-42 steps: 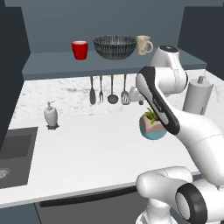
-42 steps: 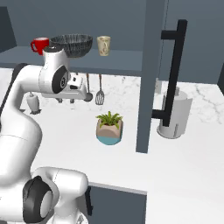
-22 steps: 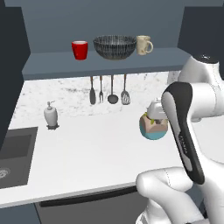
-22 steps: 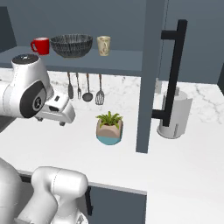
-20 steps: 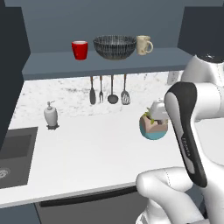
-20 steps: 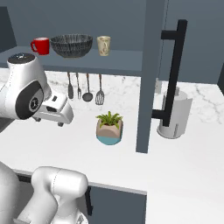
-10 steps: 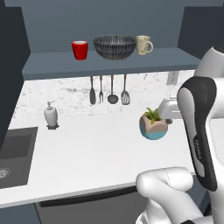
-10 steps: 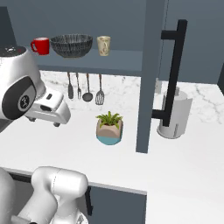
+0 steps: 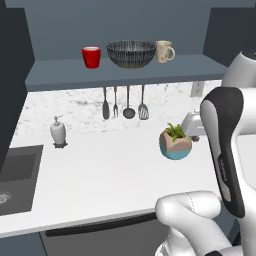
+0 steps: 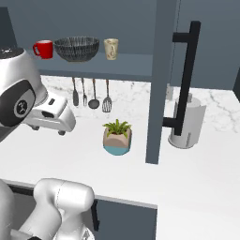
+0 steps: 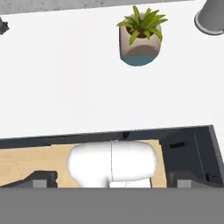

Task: Gather all objects into one cabinet and sort the glasses and bowls to opposite sides.

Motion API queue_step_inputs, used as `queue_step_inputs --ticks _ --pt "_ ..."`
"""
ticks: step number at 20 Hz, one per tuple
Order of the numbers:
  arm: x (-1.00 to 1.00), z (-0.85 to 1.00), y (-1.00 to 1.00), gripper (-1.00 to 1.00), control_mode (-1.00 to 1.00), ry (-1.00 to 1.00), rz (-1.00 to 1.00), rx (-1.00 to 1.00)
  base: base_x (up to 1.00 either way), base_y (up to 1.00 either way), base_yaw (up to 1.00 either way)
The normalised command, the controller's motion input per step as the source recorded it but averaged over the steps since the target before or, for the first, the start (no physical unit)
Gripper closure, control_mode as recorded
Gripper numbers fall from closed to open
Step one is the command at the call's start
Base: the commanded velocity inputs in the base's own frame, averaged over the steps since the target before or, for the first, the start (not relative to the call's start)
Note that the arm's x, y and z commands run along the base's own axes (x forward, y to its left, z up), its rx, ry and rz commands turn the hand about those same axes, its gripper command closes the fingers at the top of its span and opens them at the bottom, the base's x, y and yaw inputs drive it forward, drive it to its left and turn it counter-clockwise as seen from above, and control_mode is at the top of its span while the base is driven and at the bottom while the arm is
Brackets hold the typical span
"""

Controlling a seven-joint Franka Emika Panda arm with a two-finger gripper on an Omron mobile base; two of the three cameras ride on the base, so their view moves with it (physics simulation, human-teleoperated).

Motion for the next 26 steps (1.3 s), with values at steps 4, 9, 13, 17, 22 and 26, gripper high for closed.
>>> queue_step_inputs --ticks 4,9,13,17,22,26 --pt "0.00 0.00 0.00 -1.00 1.00 0.00 0.00 0.00 -0.82 0.29 0.00" --pt "0.00 0.00 0.00 -1.00 1.00 0.00 0.00 0.00 -1.00 0.76 0.13" --pt "0.00 0.00 0.00 -1.00 1.00 0.00 0.00 0.00 -0.92 0.60 0.28" --pt "0.00 0.00 0.00 -1.00 1.00 0.00 0.00 0.00 -0.65 0.41 0.36" --pt "0.00 0.00 0.00 -1.00 1.00 0.00 0.00 0.00 -0.48 0.37 0.51" --pt "0.00 0.00 0.00 -1.00 1.00 0.00 0.00 0.00 -0.21 0.99 0.23"
